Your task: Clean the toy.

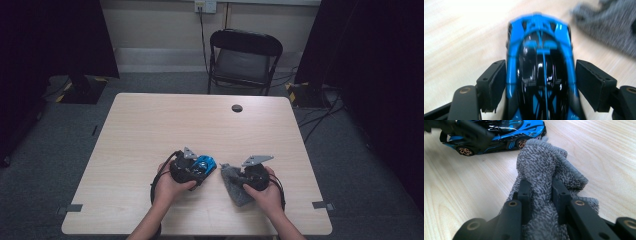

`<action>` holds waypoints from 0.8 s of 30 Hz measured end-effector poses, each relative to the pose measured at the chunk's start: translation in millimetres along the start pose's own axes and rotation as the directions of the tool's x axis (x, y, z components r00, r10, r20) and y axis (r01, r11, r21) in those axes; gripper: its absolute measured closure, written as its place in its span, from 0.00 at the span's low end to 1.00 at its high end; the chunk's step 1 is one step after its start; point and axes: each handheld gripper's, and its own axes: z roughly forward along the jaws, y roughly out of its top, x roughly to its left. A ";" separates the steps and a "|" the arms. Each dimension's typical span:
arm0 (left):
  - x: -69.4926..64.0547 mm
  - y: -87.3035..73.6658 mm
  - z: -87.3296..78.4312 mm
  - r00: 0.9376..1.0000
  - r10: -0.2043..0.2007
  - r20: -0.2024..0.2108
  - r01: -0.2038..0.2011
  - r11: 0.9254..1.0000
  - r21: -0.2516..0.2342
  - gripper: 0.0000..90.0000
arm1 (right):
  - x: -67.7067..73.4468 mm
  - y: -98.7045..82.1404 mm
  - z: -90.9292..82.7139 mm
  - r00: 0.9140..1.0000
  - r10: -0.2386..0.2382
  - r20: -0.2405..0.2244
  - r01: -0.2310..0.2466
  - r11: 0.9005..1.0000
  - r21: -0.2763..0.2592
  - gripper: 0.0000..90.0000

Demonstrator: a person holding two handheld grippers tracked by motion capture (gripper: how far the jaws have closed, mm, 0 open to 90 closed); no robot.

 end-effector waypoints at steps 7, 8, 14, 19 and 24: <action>0.1 5.6 13.7 1.000 0.008 0.017 -0.009 0.998 0.068 0.22 | 0.1 0.1 0.8 1.000 -0.001 -0.001 0.001 1.000 0.001 0.81; 0.0 4.0 17.2 1.000 0.008 0.007 -0.009 0.997 0.078 0.21 | 0.2 0.0 0.8 1.000 -0.002 -0.001 0.002 1.000 0.001 0.81; -1.8 2.8 23.3 0.998 0.061 -0.009 -0.060 0.995 0.074 0.19 | -0.4 -0.7 1.1 1.000 -0.001 -0.003 0.001 1.000 0.001 0.81; -2.6 8.3 28.0 0.998 0.069 -0.017 -0.067 0.995 0.074 0.20 | -0.3 -1.3 1.7 1.000 0.003 -0.003 -0.003 1.000 0.000 0.81; -3.1 4.9 26.4 0.995 0.098 -0.027 -0.096 0.994 0.057 0.28 | -0.5 -2.7 2.1 1.000 0.006 -0.005 -0.006 1.000 -0.006 0.81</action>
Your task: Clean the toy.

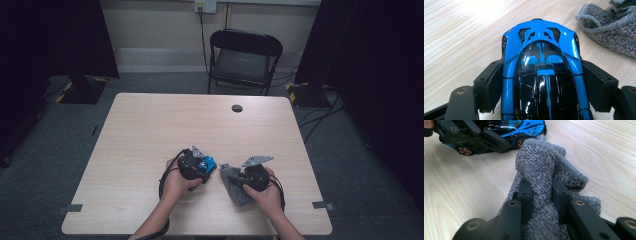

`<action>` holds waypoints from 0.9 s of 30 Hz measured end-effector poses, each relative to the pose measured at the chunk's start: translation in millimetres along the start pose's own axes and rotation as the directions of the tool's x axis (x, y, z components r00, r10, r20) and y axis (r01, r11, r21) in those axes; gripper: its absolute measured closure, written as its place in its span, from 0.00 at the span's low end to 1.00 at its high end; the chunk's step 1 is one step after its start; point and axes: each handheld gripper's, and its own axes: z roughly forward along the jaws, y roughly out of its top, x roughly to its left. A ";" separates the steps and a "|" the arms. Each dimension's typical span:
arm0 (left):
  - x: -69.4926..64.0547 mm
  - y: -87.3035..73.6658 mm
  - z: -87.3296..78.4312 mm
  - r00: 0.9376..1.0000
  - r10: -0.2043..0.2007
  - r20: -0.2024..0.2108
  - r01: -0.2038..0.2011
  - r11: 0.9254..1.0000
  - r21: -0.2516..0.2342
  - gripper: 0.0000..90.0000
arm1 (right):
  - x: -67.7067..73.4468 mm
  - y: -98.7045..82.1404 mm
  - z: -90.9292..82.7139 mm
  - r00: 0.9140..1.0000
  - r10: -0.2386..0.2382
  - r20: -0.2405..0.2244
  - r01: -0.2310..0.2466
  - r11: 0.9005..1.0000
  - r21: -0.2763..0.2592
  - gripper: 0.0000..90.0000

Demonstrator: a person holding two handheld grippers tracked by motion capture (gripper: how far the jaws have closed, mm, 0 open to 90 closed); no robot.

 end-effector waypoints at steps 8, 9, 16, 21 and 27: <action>-1.5 -3.7 -7.1 0.999 0.026 0.034 -0.026 1.000 0.002 0.28 | -0.8 0.4 -1.2 1.000 0.009 0.006 -0.009 1.000 -0.006 0.81; -2.2 -3.3 -11.2 0.999 0.030 0.043 -0.030 1.000 -0.008 0.28 | -1.3 0.6 -1.5 1.000 0.011 0.006 -0.011 1.000 -0.006 0.81; -3.9 -1.5 -25.5 0.992 0.038 0.116 -0.032 0.998 -0.052 0.30 | -13.5 21.8 -16.7 0.999 0.043 0.015 -0.042 0.997 -0.059 0.82; -9.5 -2.0 -24.3 0.988 0.055 0.141 -0.044 0.996 -0.079 0.30 | -6.8 47.1 -21.3 1.000 0.012 0.016 -0.010 0.996 -0.088 0.82; -13.2 -1.9 -27.2 0.983 0.088 0.163 -0.073 0.993 -0.095 0.30 | -8.7 64.0 -12.9 1.000 0.017 0.012 -0.016 0.996 -0.090 0.82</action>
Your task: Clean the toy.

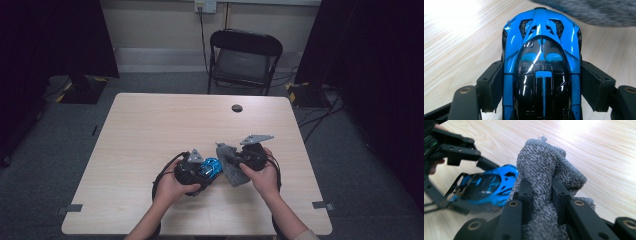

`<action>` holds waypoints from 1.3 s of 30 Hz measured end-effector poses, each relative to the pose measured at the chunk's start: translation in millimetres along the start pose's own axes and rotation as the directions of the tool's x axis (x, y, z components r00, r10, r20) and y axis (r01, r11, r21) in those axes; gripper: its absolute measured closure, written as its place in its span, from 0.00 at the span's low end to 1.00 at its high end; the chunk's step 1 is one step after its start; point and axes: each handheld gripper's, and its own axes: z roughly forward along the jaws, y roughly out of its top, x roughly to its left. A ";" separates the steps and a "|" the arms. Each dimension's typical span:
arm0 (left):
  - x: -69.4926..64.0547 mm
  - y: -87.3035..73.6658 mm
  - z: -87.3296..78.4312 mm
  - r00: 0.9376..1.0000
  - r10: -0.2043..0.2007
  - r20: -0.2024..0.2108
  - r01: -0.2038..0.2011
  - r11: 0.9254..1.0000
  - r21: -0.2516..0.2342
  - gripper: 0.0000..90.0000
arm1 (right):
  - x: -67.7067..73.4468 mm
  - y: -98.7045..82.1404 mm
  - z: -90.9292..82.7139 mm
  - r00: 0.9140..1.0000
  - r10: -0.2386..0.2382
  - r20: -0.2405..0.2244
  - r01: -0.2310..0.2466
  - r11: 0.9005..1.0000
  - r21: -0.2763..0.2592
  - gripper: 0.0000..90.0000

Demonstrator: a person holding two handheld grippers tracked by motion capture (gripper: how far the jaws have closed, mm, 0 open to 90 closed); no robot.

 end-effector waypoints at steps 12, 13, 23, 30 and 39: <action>3.5 -3.5 -3.4 1.000 -0.009 0.007 0.009 1.000 -0.013 0.30 | -1.0 -7.8 6.2 0.998 0.018 -0.055 -0.016 0.999 0.044 0.83; 3.5 -3.7 -3.7 1.000 -0.004 0.012 0.004 1.000 -0.011 0.30 | -1.1 -9.4 5.3 0.998 0.016 -0.056 -0.013 0.999 0.051 0.83; -6.3 0.4 -2.1 0.998 0.047 0.052 -0.046 0.999 -0.012 0.30 | -9.0 10.0 7.1 0.999 0.033 -0.039 -0.033 0.999 0.003 0.82; -2.6 -2.0 -6.6 0.998 0.027 0.057 -0.027 1.000 -0.007 0.30 | -5.2 5.6 12.1 0.999 0.001 -0.053 0.001 0.999 0.039 0.82; -1.2 5.7 -20.7 0.998 0.031 0.056 -0.027 0.998 -0.056 0.30 | -15.3 -18.1 0.8 1.000 0.021 -0.014 -0.021 0.998 0.054 0.82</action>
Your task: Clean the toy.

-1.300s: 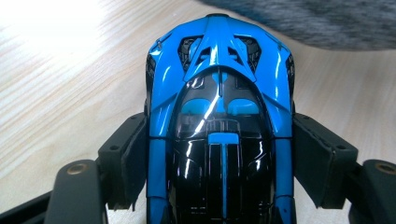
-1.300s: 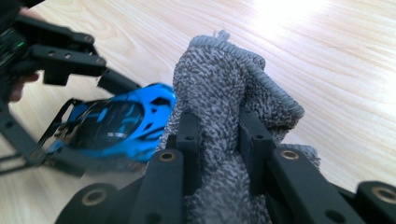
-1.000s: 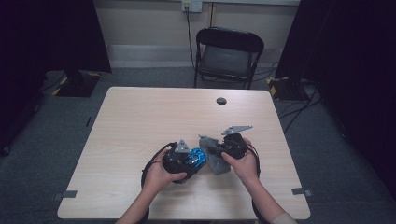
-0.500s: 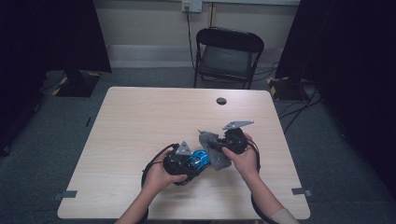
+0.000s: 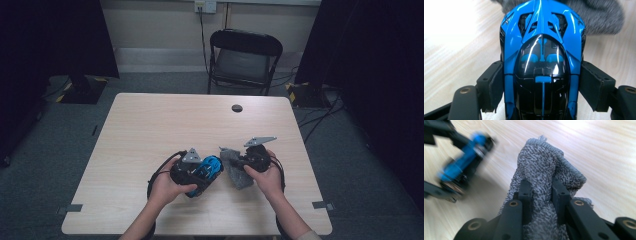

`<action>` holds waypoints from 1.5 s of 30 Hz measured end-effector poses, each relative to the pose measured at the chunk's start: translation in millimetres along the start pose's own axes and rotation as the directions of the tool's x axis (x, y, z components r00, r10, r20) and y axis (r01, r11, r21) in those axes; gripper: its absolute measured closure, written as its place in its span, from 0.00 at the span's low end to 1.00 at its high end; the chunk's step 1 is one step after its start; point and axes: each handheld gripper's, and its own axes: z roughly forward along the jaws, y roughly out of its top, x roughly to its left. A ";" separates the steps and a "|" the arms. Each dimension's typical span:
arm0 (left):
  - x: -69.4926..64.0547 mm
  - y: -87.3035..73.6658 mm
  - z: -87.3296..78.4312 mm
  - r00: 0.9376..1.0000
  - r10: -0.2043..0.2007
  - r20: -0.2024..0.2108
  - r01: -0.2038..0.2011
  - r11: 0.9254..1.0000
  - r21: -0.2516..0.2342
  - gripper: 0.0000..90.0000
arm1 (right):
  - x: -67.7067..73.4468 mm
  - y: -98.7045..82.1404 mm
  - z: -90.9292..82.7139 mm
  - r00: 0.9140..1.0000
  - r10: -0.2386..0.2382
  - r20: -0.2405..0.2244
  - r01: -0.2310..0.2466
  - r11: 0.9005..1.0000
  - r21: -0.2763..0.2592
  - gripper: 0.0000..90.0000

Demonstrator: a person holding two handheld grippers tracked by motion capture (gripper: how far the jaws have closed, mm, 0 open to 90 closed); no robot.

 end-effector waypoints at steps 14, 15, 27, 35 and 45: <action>0.1 15.8 -10.0 1.000 -0.009 0.012 0.010 0.998 -0.061 0.30 | -0.4 -13.4 -5.4 1.000 0.019 -0.023 -0.020 0.999 -0.027 0.83; 0.5 17.3 -11.1 1.000 -0.011 0.015 0.012 0.998 -0.068 0.30 | 0.1 -11.9 -7.2 0.999 0.019 -0.029 -0.020 0.999 -0.035 0.83; 1.8 28.0 -14.3 0.999 -0.012 0.042 0.016 0.995 -0.103 0.30 | 7.6 11.0 -29.6 0.984 0.059 -0.166 -0.091 0.977 -0.195 0.83; 1.2 35.6 -17.7 0.999 -0.014 0.030 0.017 0.991 -0.130 0.30 | 17.3 11.9 -16.6 0.973 0.056 -0.223 -0.096 0.981 -0.169 0.83; 1.0 40.0 -22.0 1.000 -0.015 0.025 0.019 0.988 -0.150 0.30 | 28.0 0.6 4.1 0.957 0.065 -0.282 -0.104 0.986 -0.128 0.83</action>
